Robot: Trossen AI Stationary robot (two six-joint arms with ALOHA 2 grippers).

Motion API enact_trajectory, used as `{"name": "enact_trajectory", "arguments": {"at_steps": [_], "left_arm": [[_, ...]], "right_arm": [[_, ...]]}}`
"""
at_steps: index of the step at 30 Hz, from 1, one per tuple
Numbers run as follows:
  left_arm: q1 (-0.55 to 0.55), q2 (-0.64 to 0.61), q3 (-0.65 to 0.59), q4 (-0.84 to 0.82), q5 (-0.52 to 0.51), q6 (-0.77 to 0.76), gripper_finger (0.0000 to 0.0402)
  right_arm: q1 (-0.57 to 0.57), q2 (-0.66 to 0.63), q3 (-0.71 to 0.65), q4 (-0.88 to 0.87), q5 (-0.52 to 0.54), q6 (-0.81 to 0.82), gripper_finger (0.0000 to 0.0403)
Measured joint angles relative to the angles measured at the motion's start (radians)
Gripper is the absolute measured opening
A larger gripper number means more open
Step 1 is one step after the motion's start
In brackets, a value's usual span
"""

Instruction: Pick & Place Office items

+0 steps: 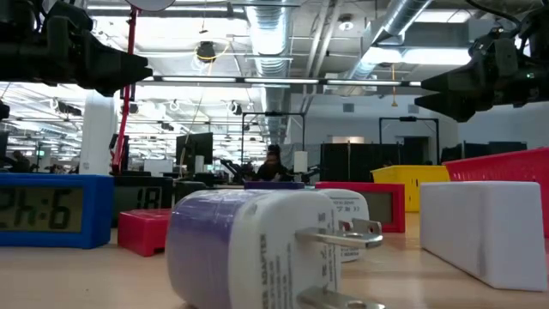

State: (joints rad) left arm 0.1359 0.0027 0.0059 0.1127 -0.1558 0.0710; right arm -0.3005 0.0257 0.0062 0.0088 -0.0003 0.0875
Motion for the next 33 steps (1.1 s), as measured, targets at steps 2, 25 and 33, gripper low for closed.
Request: {"name": "enact_trajectory", "arguments": {"at_steps": [2, 25, 33], "left_arm": [[0.0, 0.0, 0.0, 0.0, 0.0, 0.0, 0.0208], [0.0, 0.0, 0.0, 0.0, 0.0, 0.0, 0.0208], [0.0, 0.0, 0.0, 0.0, 0.0, 0.0, 0.0208]], "right_arm": [[0.0, 0.0, 0.0, 0.0, 0.0, 0.0, 0.0312], [0.0, 0.0, 0.0, 0.0, 0.0, 0.0, 0.0312], [-0.002, 0.0, 0.0, 0.0, 0.0, -0.103, 0.0312]]}}
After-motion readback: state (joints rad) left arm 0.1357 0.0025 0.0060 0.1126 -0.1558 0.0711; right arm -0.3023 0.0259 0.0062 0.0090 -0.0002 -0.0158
